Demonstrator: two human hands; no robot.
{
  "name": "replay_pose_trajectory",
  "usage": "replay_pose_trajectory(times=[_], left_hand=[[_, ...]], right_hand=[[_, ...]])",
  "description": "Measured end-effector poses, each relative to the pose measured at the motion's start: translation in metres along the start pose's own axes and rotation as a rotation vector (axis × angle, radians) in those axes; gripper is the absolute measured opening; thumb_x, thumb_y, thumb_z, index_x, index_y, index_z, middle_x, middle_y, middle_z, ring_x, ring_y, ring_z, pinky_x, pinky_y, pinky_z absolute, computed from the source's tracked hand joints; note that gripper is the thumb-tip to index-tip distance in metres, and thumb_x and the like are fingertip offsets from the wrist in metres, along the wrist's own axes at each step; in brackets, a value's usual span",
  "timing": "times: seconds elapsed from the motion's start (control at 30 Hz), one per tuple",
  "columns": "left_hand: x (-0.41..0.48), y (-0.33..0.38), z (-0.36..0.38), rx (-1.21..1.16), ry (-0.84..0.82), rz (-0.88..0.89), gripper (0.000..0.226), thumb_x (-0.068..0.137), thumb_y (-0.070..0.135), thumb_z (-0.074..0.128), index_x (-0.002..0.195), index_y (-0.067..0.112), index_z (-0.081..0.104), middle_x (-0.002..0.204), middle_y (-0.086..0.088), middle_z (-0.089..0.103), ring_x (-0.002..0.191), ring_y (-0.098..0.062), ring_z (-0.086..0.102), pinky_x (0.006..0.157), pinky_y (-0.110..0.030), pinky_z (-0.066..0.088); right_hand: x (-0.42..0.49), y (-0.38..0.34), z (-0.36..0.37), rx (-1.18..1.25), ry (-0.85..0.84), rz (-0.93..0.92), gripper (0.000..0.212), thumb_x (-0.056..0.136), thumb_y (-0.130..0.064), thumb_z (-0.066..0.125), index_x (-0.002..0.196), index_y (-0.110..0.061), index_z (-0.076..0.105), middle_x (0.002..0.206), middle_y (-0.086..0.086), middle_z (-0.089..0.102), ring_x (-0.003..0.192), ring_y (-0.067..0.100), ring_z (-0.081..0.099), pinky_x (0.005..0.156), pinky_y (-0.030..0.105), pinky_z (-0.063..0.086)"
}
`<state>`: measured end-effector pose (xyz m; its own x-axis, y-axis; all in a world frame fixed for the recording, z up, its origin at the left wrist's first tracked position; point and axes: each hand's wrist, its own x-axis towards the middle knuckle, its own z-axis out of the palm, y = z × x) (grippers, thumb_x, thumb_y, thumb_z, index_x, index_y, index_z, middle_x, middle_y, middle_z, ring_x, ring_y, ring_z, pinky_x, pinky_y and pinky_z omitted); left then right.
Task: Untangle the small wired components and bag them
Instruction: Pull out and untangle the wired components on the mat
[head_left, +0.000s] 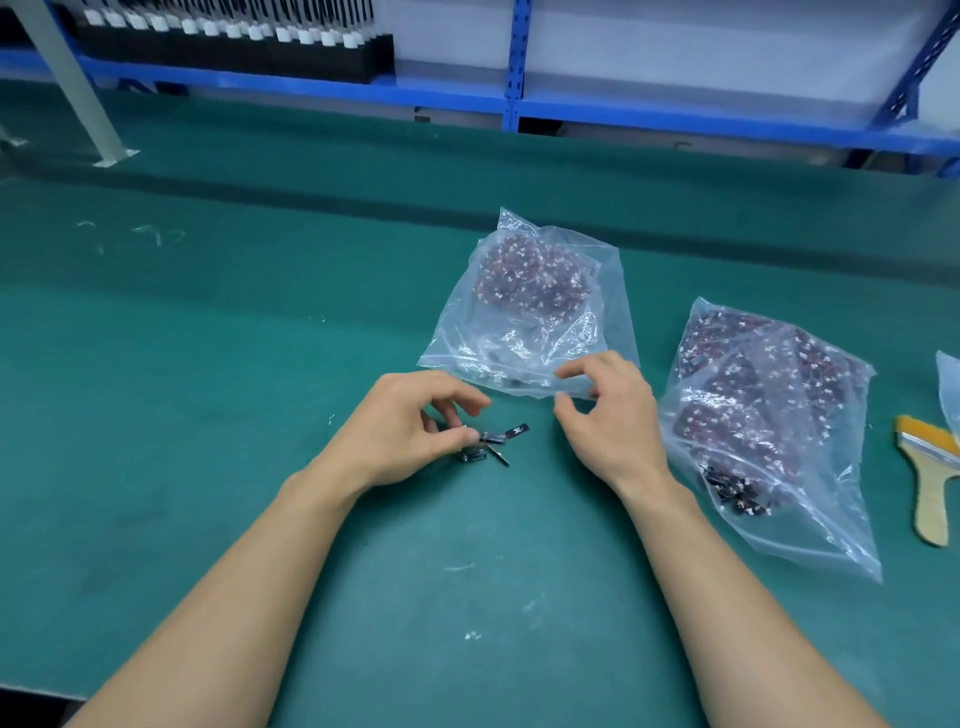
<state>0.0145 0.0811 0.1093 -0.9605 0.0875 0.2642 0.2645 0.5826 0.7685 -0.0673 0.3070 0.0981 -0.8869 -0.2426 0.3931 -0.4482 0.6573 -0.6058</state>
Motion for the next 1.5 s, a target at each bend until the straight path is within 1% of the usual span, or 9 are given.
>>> replay_pose_trajectory(times=[0.1, 0.23, 0.5, 0.67, 0.77, 1.07, 1.27, 1.33, 1.5], left_hand=[[-0.001, -0.006, -0.005, -0.045, 0.049, -0.038, 0.028, 0.083, 0.004, 0.077, 0.102, 0.024, 0.075, 0.092, 0.013, 0.073, 0.074, -0.010, 0.064, 0.060, -0.024, 0.049], [-0.002, -0.013, -0.012, 0.027, 0.024, -0.095, 0.032, 0.084, 0.000, 0.067, 0.102, 0.026, 0.075, 0.087, 0.016, 0.072, 0.070, -0.006, 0.058, 0.062, -0.013, 0.042], [-0.004, -0.009, -0.011, 0.180, -0.094, -0.048, 0.014, 0.083, 0.021, 0.080, 0.092, 0.032, 0.078, 0.079, 0.015, 0.067, 0.076, -0.009, 0.053, 0.073, -0.025, 0.046], [-0.005, -0.008, -0.013, 0.120, -0.023, -0.021, 0.011, 0.084, 0.019, 0.079, 0.084, 0.030, 0.077, 0.073, 0.023, 0.060, 0.068, -0.012, 0.047, 0.064, -0.019, 0.038], [-0.005, -0.010, -0.015, 0.088, 0.009, -0.017, 0.018, 0.085, 0.013, 0.076, 0.083, 0.030, 0.075, 0.072, 0.014, 0.059, 0.064, -0.011, 0.046, 0.061, -0.017, 0.036], [-0.002, -0.022, -0.020, 0.178, 0.011, -0.031, 0.014, 0.090, 0.012, 0.073, 0.092, 0.025, 0.077, 0.083, 0.004, 0.065, 0.072, -0.013, 0.054, 0.068, -0.024, 0.042], [-0.005, -0.014, -0.016, 0.254, 0.084, 0.021, 0.036, 0.087, 0.009, 0.070, 0.116, 0.030, 0.070, 0.103, 0.018, 0.064, 0.091, -0.009, 0.051, 0.084, -0.017, 0.040], [-0.004, -0.007, -0.010, 0.260, 0.128, 0.082, 0.030, 0.085, 0.011, 0.073, 0.110, 0.028, 0.071, 0.096, 0.016, 0.062, 0.089, -0.007, 0.048, 0.081, -0.015, 0.038], [0.002, 0.007, 0.016, 0.343, -0.004, 0.186, 0.013, 0.084, 0.031, 0.079, 0.097, 0.030, 0.078, 0.082, 0.016, 0.056, 0.084, -0.010, 0.044, 0.082, -0.035, 0.043]], right_hand=[[-0.008, -0.010, 0.002, 0.065, -0.123, -0.227, 0.023, 0.082, -0.006, 0.069, 0.101, -0.018, 0.073, 0.101, -0.006, 0.062, 0.094, 0.014, 0.053, 0.086, 0.033, 0.047], [-0.013, -0.015, 0.009, -0.006, -0.319, -0.349, 0.023, 0.085, -0.014, 0.072, 0.106, -0.022, 0.075, 0.105, -0.008, 0.063, 0.100, 0.018, 0.052, 0.092, 0.029, 0.042], [-0.011, -0.011, 0.007, -0.047, -0.355, -0.296, 0.009, 0.089, -0.021, 0.074, 0.095, -0.026, 0.079, 0.084, -0.012, 0.059, 0.084, 0.013, 0.049, 0.080, 0.029, 0.043], [-0.010, -0.011, 0.003, -0.065, -0.360, -0.229, 0.006, 0.085, -0.021, 0.075, 0.087, -0.026, 0.078, 0.075, -0.013, 0.057, 0.069, -0.004, 0.048, 0.070, 0.024, 0.039], [-0.010, -0.011, 0.001, -0.077, -0.360, -0.170, 0.007, 0.082, -0.021, 0.074, 0.082, -0.028, 0.076, 0.071, -0.018, 0.058, 0.070, -0.006, 0.053, 0.066, 0.019, 0.036], [-0.012, -0.013, -0.003, -0.070, -0.367, -0.080, 0.007, 0.079, -0.024, 0.073, 0.077, -0.031, 0.075, 0.063, -0.018, 0.064, 0.065, 0.000, 0.057, 0.065, 0.026, 0.048], [-0.011, -0.015, -0.003, -0.086, -0.362, -0.058, 0.006, 0.078, -0.023, 0.072, 0.076, -0.029, 0.074, 0.061, -0.018, 0.064, 0.065, 0.003, 0.059, 0.070, 0.030, 0.053], [-0.011, -0.015, -0.002, -0.088, -0.353, -0.061, 0.006, 0.077, -0.024, 0.071, 0.078, -0.030, 0.074, 0.061, -0.019, 0.063, 0.065, 0.002, 0.059, 0.069, 0.030, 0.053], [-0.013, -0.014, -0.001, -0.056, -0.354, -0.084, 0.024, 0.081, -0.029, 0.075, 0.105, -0.035, 0.072, 0.061, -0.020, 0.062, 0.062, -0.003, 0.053, 0.072, 0.031, 0.051]])
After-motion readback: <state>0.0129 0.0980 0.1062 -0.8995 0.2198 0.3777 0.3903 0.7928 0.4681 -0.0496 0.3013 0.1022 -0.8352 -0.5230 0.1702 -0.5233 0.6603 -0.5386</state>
